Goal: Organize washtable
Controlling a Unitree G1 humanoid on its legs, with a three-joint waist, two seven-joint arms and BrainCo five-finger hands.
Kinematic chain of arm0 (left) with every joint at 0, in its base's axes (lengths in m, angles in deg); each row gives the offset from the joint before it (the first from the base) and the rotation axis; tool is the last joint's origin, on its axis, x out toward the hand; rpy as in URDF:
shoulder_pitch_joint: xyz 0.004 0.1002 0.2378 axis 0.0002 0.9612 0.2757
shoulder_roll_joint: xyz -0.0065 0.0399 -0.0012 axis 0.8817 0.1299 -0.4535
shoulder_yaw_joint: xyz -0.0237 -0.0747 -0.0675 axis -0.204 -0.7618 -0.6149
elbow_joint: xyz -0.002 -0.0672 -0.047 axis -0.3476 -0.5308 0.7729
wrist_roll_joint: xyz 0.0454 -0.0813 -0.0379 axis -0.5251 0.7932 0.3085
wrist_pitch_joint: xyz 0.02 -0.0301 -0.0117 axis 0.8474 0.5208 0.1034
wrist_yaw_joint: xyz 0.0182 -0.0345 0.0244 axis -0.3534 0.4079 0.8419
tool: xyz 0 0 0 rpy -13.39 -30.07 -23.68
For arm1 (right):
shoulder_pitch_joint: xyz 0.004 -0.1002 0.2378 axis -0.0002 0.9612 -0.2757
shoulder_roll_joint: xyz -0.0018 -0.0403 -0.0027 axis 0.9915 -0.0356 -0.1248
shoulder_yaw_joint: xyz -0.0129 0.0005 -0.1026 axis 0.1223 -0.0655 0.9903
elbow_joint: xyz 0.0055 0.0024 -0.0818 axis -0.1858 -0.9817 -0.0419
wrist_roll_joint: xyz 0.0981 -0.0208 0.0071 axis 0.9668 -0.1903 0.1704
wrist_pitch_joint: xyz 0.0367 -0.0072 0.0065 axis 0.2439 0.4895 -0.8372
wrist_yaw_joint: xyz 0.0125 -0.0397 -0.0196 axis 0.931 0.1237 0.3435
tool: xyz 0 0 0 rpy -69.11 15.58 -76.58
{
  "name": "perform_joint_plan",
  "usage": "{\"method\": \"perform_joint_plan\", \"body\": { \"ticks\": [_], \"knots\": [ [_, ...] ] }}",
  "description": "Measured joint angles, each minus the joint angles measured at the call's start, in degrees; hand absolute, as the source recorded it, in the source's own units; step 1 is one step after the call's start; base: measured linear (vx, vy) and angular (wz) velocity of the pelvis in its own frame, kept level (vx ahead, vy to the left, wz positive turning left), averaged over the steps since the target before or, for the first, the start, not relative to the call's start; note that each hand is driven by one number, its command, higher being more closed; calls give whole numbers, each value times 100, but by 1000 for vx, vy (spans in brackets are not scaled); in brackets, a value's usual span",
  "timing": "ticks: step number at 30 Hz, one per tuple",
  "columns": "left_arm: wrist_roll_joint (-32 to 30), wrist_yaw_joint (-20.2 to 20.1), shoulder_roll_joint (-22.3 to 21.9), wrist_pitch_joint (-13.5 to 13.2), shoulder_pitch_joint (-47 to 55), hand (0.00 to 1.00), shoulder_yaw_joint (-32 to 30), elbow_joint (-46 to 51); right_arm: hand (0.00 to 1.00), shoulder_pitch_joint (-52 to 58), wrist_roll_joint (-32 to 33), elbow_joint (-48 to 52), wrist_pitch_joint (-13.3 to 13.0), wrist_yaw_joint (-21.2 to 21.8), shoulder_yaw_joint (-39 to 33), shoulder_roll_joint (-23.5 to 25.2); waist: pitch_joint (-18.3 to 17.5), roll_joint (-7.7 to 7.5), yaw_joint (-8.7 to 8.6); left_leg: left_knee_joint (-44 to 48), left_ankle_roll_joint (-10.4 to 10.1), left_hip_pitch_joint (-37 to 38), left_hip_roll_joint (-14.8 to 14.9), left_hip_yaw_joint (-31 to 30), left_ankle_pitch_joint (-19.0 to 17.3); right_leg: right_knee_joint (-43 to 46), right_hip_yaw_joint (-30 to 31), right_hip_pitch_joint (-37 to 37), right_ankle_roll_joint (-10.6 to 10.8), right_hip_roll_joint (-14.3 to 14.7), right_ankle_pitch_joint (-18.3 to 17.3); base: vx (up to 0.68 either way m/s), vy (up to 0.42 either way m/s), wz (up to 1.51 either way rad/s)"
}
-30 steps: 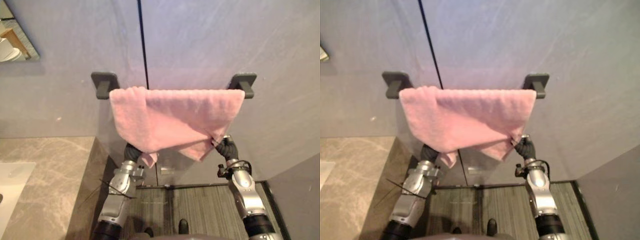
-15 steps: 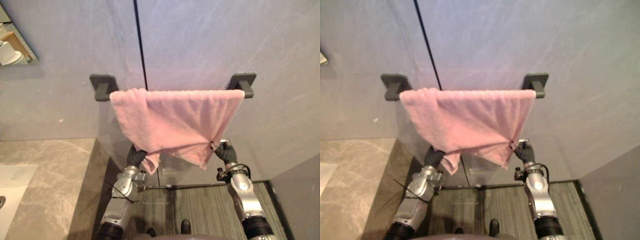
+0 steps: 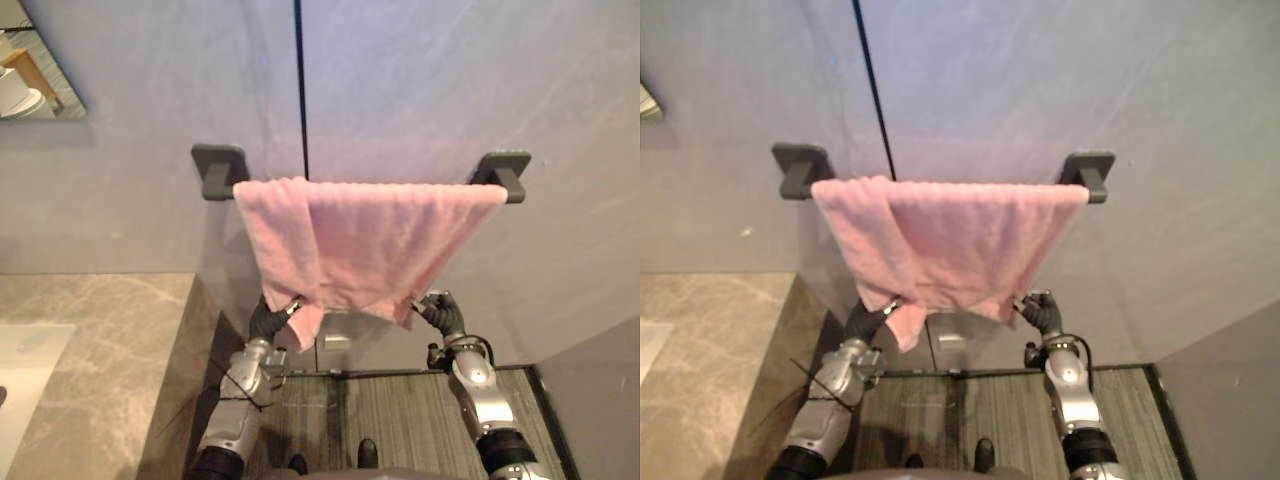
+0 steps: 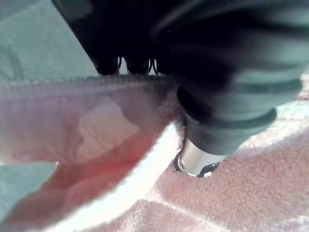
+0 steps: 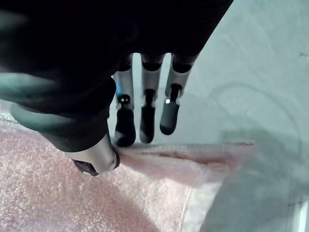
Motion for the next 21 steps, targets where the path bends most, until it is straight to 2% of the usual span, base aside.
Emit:
{"method": "perform_joint_plan", "body": {
  "ticks": [9, 14, 21],
  "knots": [
    [52, -8, -23, -2, 222, 0, 1, 131, 0, 332, -56, 7, 2, -3, -77, 162, 3, -9, -15, 1, 0, 9, 3, 10, -1, 0, 15, 3, 1, 3, -1, -26, 9, -1],
    [53, -16, -86, 23, 685, 0, -60, 77, 0, 913, -56, 11, 12, -15, -467, 451, 4, -10, -17, 3, 0, 12, 2, 16, -3, 0, 18, 6, 9, 0, -6, -25, 9, 0],
    [40, -10, -245, 144, 935, 0, -426, -313, 0, 1344, -105, 10, 20, -272, -1014, 651, 5, -8, -25, 27, -6, 21, 13, 67, -6, 0, 34, 14, 48, 1, -33, -24, 6, -1]
  ]
}}
